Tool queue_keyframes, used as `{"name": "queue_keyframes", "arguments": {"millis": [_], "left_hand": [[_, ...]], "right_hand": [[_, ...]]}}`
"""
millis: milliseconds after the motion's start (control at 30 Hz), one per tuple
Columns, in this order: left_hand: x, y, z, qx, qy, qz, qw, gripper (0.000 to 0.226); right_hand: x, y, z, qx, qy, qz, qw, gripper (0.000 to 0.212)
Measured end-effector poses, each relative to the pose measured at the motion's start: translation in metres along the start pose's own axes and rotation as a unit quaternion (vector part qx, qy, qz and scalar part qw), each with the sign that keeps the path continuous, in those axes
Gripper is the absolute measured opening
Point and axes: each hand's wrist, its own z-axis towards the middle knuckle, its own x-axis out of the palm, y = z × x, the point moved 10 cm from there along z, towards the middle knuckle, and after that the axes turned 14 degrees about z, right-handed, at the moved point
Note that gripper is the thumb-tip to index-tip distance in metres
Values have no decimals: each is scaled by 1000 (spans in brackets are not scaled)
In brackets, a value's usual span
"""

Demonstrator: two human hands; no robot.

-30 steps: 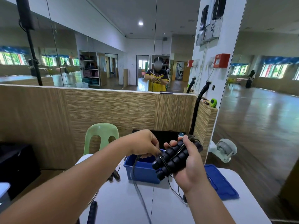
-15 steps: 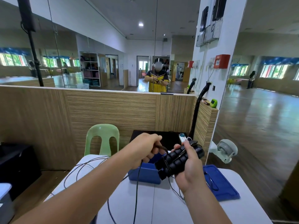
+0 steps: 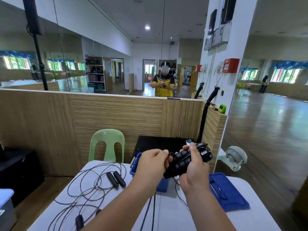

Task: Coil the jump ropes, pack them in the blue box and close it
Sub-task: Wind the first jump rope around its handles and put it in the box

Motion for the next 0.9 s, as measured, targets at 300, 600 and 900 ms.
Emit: {"name": "queue_keyframes", "arguments": {"millis": [300, 600, 900], "left_hand": [[15, 15, -17, 4, 31, -15, 999, 29], [36, 76, -47, -172, 61, -84, 980, 60], [38, 64, -35, -106, 115, -96, 983, 52]], "right_hand": [[7, 4, 2, -13, 1, 49, 999, 22], [16, -4, -12, 7, 50, 80, 995, 24], [30, 0, -28, 76, 36, 210, 974, 21]]}}
